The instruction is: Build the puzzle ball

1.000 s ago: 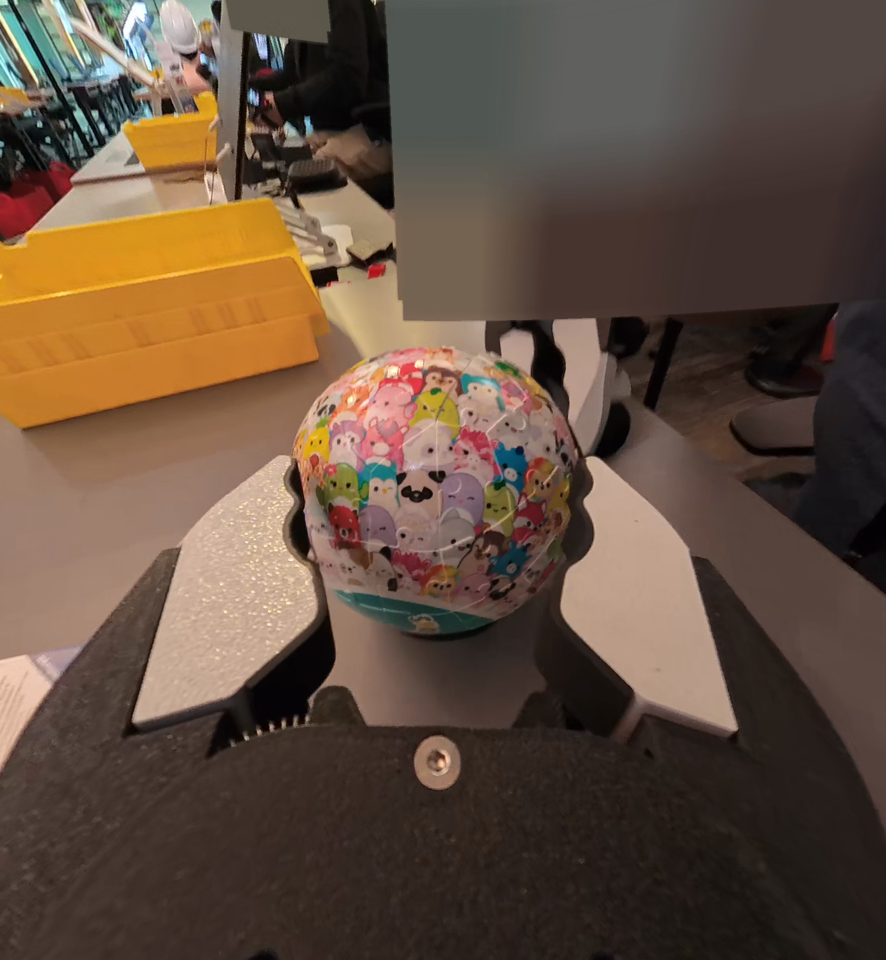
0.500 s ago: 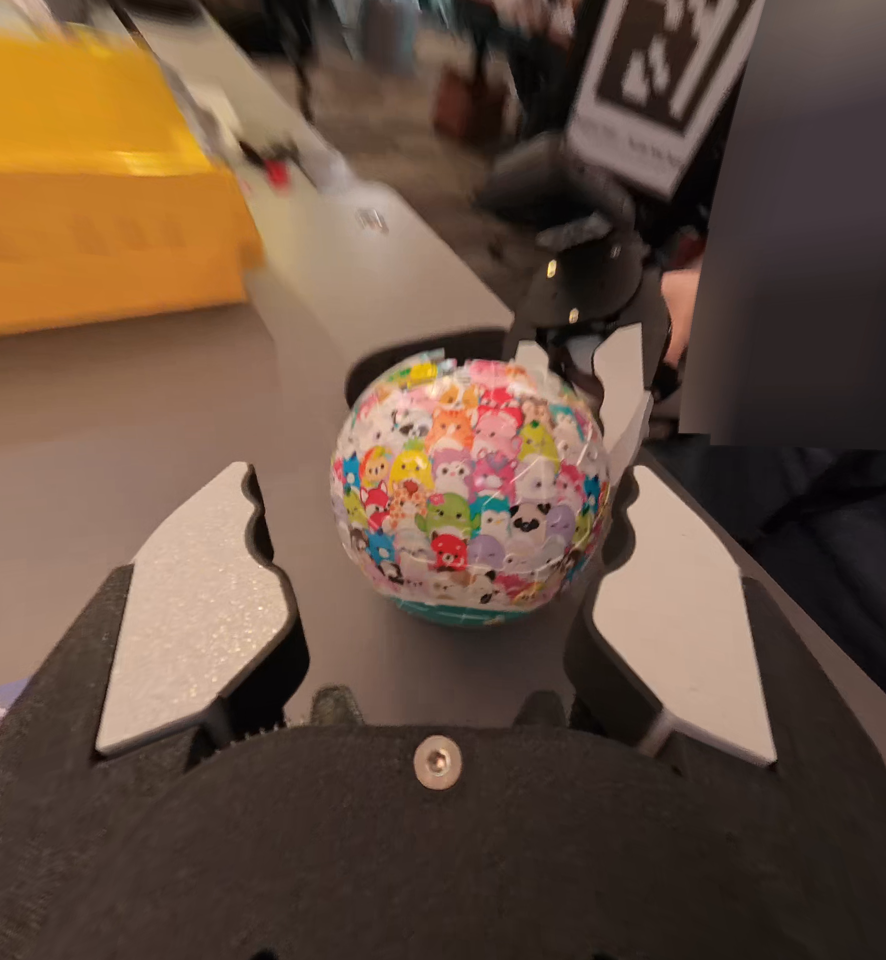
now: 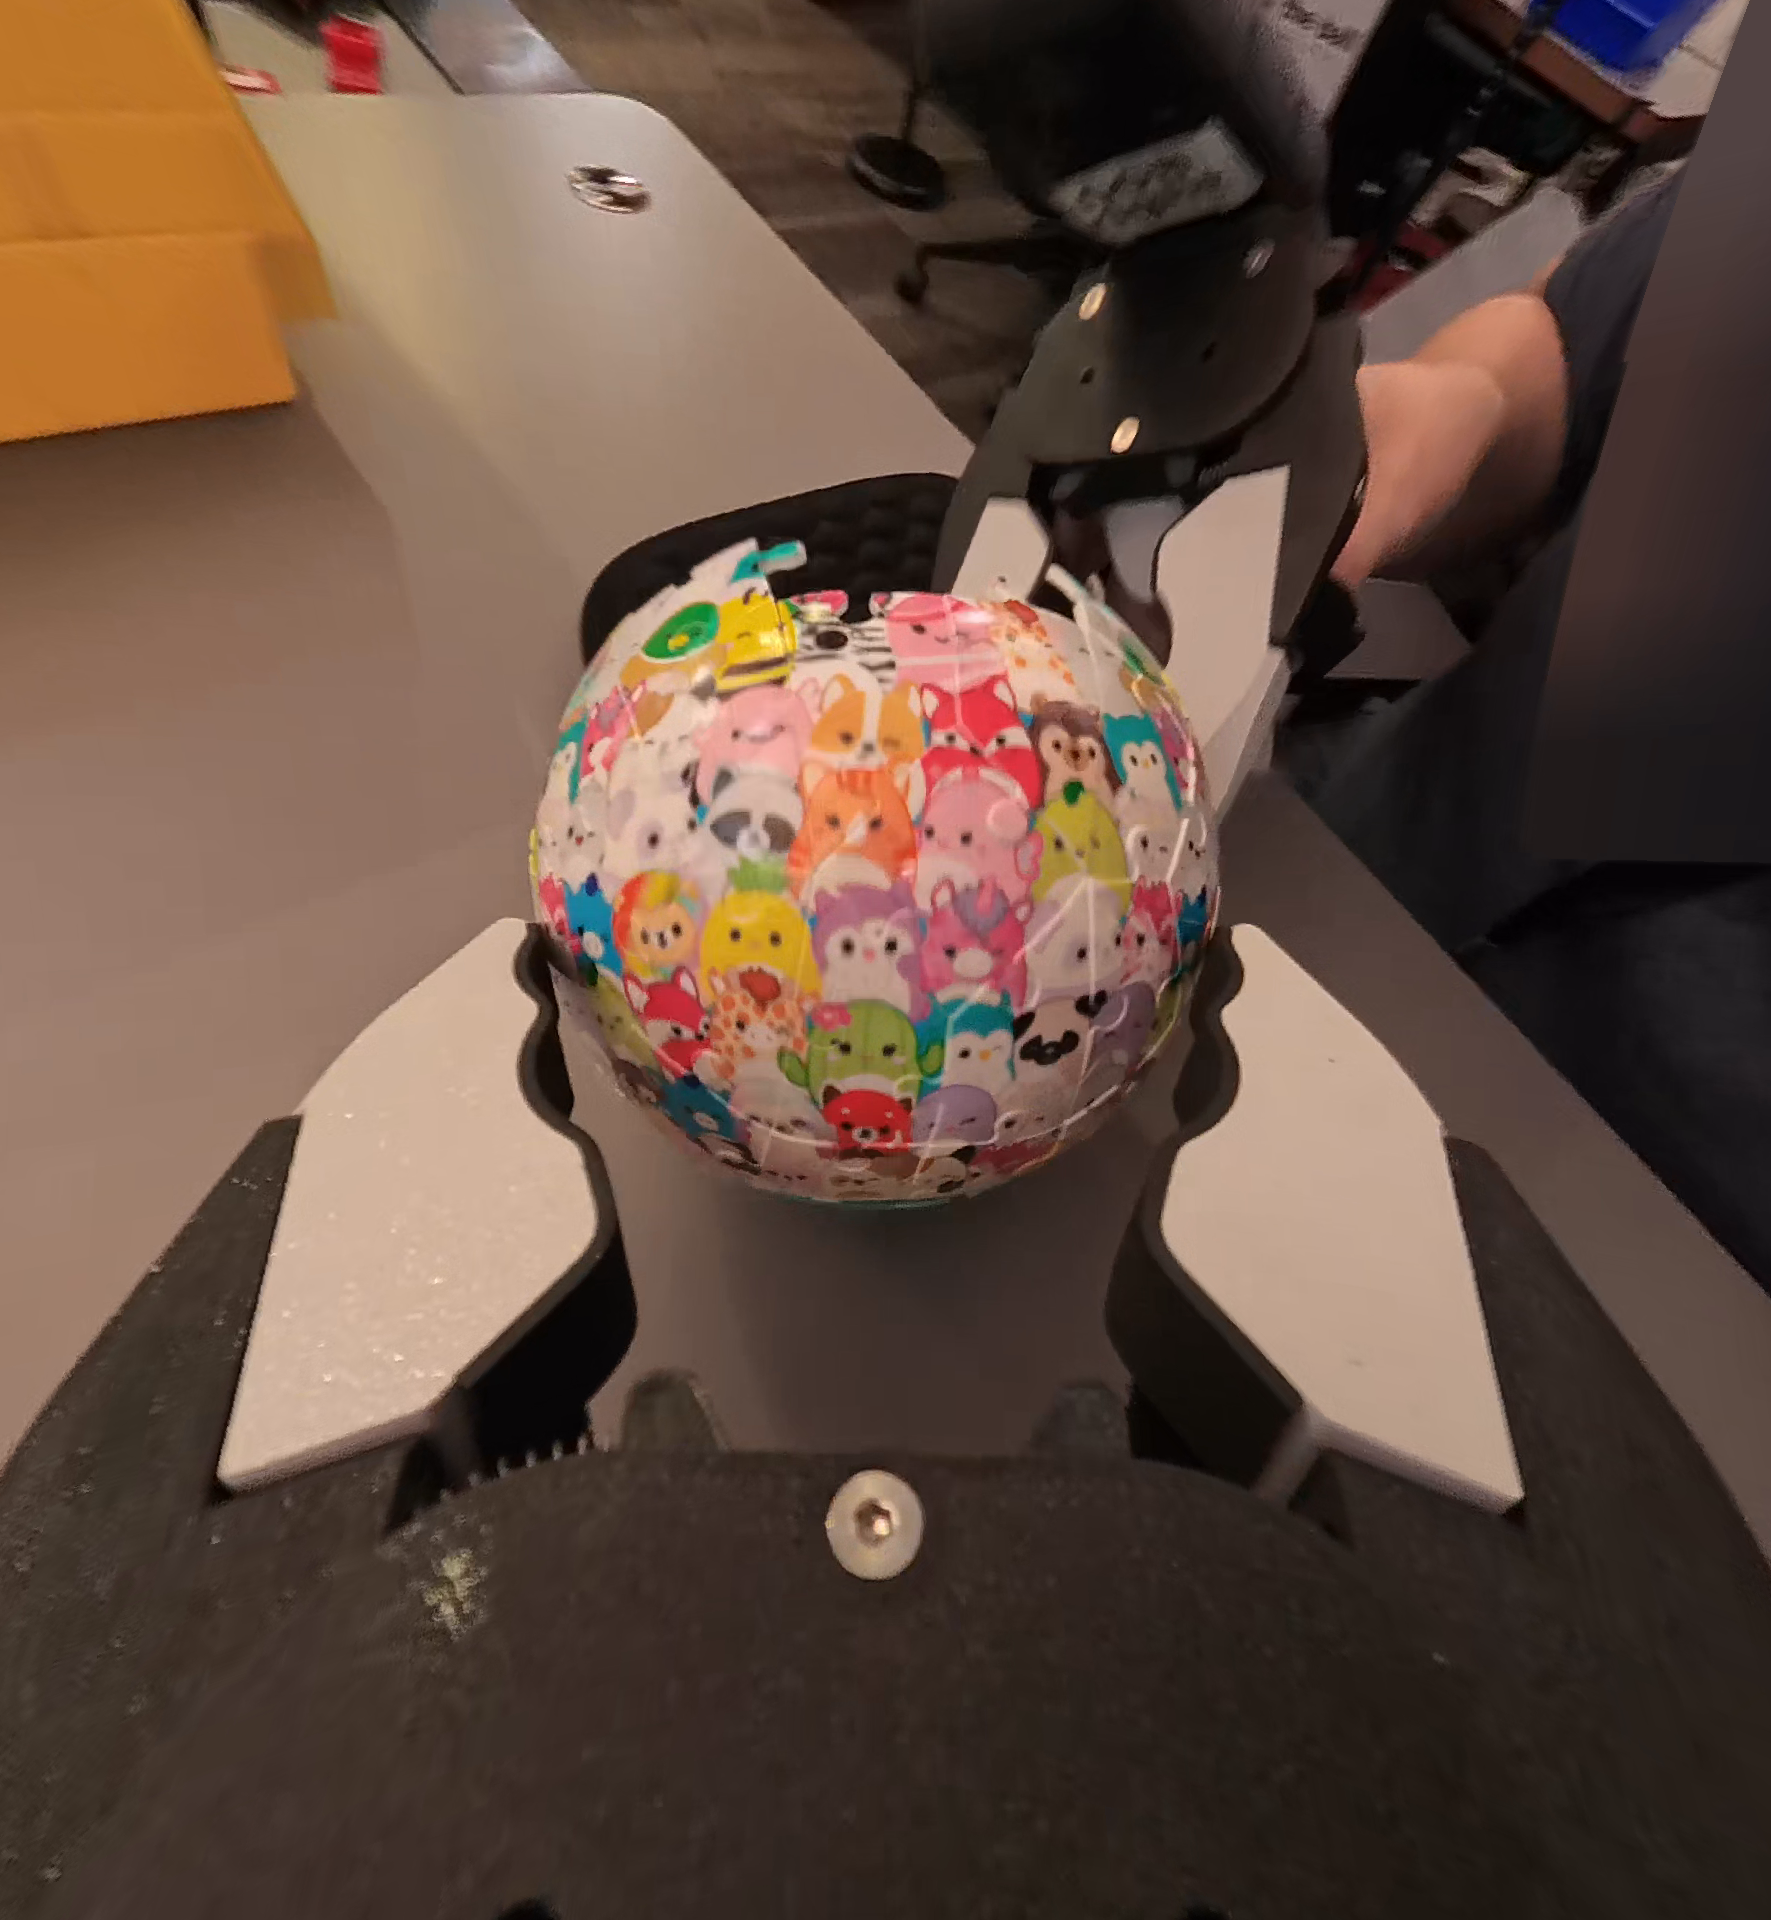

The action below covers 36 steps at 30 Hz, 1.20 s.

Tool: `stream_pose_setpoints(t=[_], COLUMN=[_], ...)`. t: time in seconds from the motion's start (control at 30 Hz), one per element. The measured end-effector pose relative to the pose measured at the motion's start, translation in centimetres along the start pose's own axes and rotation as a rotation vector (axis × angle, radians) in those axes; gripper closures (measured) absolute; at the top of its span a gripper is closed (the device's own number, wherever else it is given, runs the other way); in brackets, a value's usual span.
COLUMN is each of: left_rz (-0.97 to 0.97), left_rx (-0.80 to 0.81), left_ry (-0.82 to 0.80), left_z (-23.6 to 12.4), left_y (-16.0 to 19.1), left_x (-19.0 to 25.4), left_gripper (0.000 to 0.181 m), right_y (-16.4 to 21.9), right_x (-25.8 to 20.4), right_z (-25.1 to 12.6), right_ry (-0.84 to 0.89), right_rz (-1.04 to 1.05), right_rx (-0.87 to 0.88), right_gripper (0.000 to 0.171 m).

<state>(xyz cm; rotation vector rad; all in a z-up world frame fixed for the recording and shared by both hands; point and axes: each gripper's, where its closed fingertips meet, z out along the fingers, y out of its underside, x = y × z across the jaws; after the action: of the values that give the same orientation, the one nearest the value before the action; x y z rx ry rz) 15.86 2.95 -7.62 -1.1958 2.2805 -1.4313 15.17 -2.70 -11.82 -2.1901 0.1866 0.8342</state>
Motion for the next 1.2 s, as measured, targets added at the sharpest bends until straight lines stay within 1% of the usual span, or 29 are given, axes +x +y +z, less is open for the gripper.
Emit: stream_pose_setpoints(t=[0.17, 0.37, 0.53, 0.67, 0.73, 0.87, 1.03, 1.1, 1.2], left_rz=[-0.025, -0.064, -0.085, -0.114, -0.130, -0.165, -0.179, -0.177, -0.153], left_rx=[0.072, 0.188, 0.238, 0.266, 0.276, 0.312, 0.341, 0.379, 0.395], left_ry=[-0.170, -0.358, -0.486, -0.541, -0.558, -0.556, -0.565, -0.583, -0.634], left_z=[-0.5, -1.2, -1.7, -2.0, -2.2, -2.4, -2.4, -2.9, -4.5], left_y=[0.4, 0.5, 0.8, 1.0, 1.2, 1.3, 1.5, 1.3, 1.4], left_x=[-0.6, -0.3, 0.7, 1.6, 2.1, 3.5, 4.9, 5.1, 4.3], left_gripper=[0.066, 0.067, 0.069, 0.066, 0.067, 0.067, 0.070, 0.074, 0.072], right_y=[-1.7, -2.4, -3.2, -3.7, -4.0, -5.2, -6.6, -7.1, -6.8], right_x=[1.2, 2.1, 3.9, 4.2, 4.4, 5.5, 6.8, 7.2, 7.7], right_z=[-0.7, -0.6, -0.9, -0.8, -0.8, -1.2, -0.8, -0.6, -1.3], right_ry=[0.056, 0.039, 0.117, 0.108, 0.108, 0.180, 0.233, 0.250, 0.272], right_rz=[-0.170, -0.404, -0.569, -0.585, -0.587, -0.628, -0.629, -0.638, -0.646], right_rx=[-0.051, -0.184, -0.266, -0.281, -0.286, -0.277, -0.275, -0.258, -0.256], right_gripper=[0.110, 0.110, 0.110, 0.110, 0.110, 0.111, 0.115, 0.115, 0.114])
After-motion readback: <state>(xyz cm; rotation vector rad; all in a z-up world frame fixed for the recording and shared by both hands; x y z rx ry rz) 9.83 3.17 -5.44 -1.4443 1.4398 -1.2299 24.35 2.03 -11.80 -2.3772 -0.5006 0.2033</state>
